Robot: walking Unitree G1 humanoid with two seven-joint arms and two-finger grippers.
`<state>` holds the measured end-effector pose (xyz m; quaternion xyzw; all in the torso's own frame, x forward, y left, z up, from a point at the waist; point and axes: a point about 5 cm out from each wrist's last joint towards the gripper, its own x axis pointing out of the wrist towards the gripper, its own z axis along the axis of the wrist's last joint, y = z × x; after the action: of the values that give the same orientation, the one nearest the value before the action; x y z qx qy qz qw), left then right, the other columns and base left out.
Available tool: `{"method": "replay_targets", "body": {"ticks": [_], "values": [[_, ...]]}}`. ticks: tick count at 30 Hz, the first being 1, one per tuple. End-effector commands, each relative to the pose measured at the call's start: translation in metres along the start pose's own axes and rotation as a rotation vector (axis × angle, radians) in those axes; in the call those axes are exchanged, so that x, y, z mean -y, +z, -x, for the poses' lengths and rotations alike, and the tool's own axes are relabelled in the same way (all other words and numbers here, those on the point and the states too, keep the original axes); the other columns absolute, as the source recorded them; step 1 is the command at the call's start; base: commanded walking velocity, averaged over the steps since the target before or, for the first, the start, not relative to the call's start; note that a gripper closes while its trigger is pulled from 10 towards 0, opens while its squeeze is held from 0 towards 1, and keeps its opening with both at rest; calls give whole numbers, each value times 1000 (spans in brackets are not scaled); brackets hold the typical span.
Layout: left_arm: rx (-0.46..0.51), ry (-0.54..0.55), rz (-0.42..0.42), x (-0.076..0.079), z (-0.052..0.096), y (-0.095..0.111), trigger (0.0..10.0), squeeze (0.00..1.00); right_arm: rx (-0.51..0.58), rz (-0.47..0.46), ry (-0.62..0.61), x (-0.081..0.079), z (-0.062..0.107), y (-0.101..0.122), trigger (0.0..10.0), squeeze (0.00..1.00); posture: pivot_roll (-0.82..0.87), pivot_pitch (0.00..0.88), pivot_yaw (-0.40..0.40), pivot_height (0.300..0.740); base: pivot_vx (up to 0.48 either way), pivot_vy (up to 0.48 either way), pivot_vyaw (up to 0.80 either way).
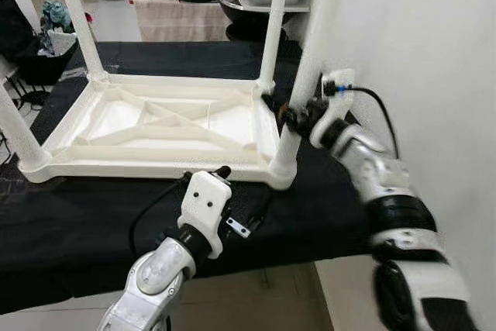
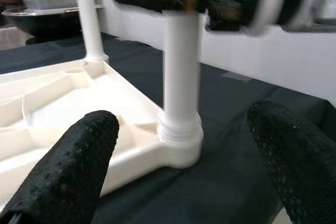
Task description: Building children table
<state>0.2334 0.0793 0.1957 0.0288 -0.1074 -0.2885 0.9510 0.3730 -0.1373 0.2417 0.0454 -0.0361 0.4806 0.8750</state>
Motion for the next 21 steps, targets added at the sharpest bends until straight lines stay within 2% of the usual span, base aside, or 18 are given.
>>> {"method": "replay_targets", "body": {"ticks": [1, 3, 7, 8, 9, 15, 17, 18, 19, 20, 21], "values": [[-11, -5, -12, 1, 0, -2, 10000, 0, -43, -16, 161, -14, -8, -10, 10000, 0, 109, 93, -93, 740, 0, 0, 0], [-11, -3, -13, 1, 1, -2, 10000, 0, -60, -35, 247, -18, -11, -16, 10000, 0, 117, 86, -96, 740, 0, 0, 0], [-11, -3, -12, 2, 2, -2, 10000, 0, -57, -46, 281, -20, -15, -17, 10000, 0, 122, 87, -97, 740, 0, 0, 0], [-11, -3, -12, 2, 2, -2, 10000, 0, -53, -58, 316, -24, -21, -20, 6980, 0, 124, 83, -97, 740, 0, 0, 0], [-11, -4, -13, 2, 2, -2, 10000, 0, -47, -68, 336, -26, -25, -22, 0, 0, 127, 86, -101, 740, 0, 0, 0], [-11, -5, -14, 2, 3, -1, 10000, 0, -31, -65, 333, -29, -32, -23, 0, 0, 128, 84, -100, 740, 0, 0, 0], [-12, -7, -15, 2, 3, -2, 10000, 0, 1, -82, 193, -23, -37, -23, 0, 0, 119, 76, -97, 740, 0, 0, 0], [-12, -7, -15, 2, 3, -2, 10000, 0, 1, -82, 193, -23, -37, -23, 0, 0, 119, 76, -97, 740, 0, 0, 0], [-12, -10, -15, 3, 2, -2, 10000, 0, 11, -79, 63, -16, -39, -23, 0, 0, 114, 73, -94, 740, 0, 0, 0], [-12, -10, -15, 3, 2, -2, 10000, 0, 11, -79, 63, -16, -39, -23, 0, 0, 114, 73, -94, 740, 0, 0, 0], [-13, -11, -14, 3, 2, -3, 10000, 0, 13, -79, -12, -12, -38, -24, 0, 0, 111, 73, -91, 740, 0, 0, 0]]}}
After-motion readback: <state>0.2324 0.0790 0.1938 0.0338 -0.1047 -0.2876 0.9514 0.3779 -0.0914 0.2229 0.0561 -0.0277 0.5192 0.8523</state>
